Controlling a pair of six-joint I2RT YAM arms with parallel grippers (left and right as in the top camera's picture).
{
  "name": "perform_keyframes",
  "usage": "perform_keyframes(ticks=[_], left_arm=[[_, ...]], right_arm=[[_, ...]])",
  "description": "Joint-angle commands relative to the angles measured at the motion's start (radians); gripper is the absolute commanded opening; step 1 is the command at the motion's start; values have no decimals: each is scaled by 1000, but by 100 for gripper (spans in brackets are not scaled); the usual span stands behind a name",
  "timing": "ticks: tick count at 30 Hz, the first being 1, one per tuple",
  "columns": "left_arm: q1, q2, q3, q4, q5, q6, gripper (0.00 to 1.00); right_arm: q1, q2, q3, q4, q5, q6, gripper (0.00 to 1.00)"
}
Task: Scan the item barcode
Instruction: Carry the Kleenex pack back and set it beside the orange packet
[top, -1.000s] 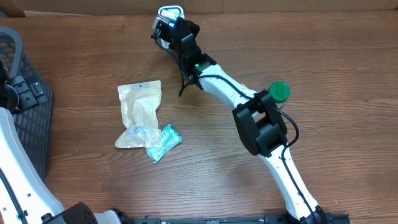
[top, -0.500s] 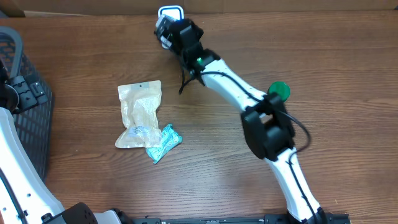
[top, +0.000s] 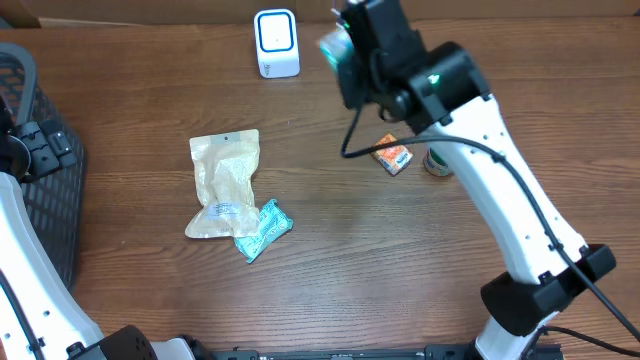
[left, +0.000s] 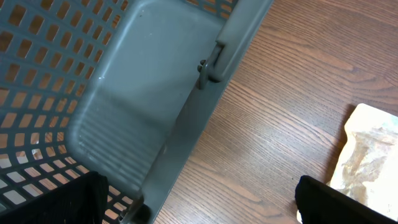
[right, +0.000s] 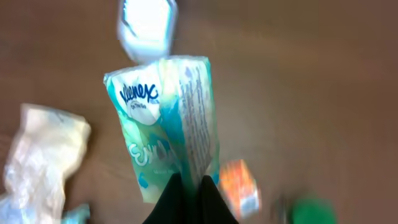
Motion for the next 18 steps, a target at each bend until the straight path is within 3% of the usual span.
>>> perform_keyframes(ticks=[1, 5, 14, 18], left_arm=[[3, 0, 16, 2, 2, 15, 100], [3, 0, 16, 2, 2, 15, 100], [3, 0, 16, 2, 2, 15, 100], [3, 0, 16, 2, 2, 15, 100]], right_arm=[[-65, 57, -48, -98, -12, 224, 4], [-135, 62, -177, -105, -20, 243, 4], [-253, 62, -579, 218, -35, 241, 4], [-267, 62, -646, 290, -48, 200, 17]])
